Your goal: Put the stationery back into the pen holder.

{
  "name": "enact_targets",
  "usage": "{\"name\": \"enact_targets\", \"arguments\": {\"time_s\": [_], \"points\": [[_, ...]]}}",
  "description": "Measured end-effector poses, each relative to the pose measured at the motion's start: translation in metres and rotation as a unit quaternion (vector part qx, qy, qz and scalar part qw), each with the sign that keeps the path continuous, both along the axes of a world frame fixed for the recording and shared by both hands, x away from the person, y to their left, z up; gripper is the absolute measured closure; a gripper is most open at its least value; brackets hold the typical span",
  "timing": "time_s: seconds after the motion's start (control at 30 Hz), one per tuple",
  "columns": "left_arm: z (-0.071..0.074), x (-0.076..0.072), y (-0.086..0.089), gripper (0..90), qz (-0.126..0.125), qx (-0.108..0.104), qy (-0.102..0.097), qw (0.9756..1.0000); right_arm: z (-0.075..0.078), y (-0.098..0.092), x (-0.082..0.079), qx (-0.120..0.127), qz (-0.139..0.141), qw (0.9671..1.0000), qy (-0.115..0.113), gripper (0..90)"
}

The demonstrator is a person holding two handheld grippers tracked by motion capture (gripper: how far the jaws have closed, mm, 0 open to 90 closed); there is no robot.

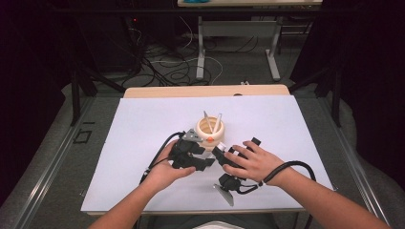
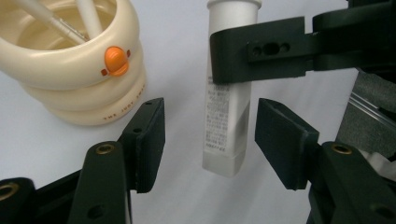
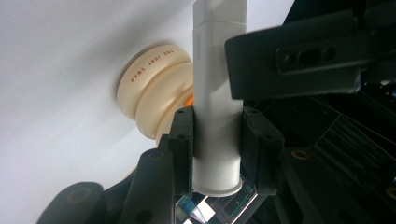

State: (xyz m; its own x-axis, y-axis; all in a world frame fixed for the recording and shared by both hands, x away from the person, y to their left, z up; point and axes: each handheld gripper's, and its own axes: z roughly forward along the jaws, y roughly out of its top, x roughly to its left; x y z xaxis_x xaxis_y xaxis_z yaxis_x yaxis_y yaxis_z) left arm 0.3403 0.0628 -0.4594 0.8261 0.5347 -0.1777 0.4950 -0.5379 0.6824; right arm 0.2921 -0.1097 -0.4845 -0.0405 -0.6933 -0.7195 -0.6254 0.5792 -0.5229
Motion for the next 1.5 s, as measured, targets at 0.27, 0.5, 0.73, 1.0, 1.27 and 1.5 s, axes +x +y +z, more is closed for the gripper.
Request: {"name": "enact_targets", "arguments": {"time_s": [0.27, 0.5, 0.73, 1.0, 1.27, 1.5], "points": [[0.001, 0.002, -0.007, 51.0, -0.007, 0.012, 0.014, 0.9998, -0.001, 0.001, -0.001, -0.002, 0.009, 0.9999, -0.008, 67.3], [0.001, 0.004, -0.013, 57.3, -0.015, 0.025, 0.022, 0.9993, -0.002, 0.001, -0.003, -0.007, 0.018, 0.9997, -0.017, 67.2], [0.000, 0.004, -0.016, 64.5, -0.013, 0.033, 0.031, 0.9989, -0.003, 0.002, -0.004, -0.004, 0.019, 0.9997, -0.014, 67.3], [-0.001, 0.004, -0.016, 65.3, -0.007, 0.036, 0.036, 0.9987, -0.005, 0.002, -0.005, -0.005, 0.020, 0.9997, -0.014, 67.2], [-0.003, 0.004, -0.015, 65.4, 0.002, 0.033, 0.042, 0.9986, -0.005, 0.004, -0.004, -0.009, 0.019, 0.9997, -0.012, 67.1], [-0.004, 0.004, -0.014, 65.8, 0.008, 0.027, 0.046, 0.9985, -0.004, 0.005, -0.003, -0.004, 0.018, 0.9998, -0.005, 66.6]]}}
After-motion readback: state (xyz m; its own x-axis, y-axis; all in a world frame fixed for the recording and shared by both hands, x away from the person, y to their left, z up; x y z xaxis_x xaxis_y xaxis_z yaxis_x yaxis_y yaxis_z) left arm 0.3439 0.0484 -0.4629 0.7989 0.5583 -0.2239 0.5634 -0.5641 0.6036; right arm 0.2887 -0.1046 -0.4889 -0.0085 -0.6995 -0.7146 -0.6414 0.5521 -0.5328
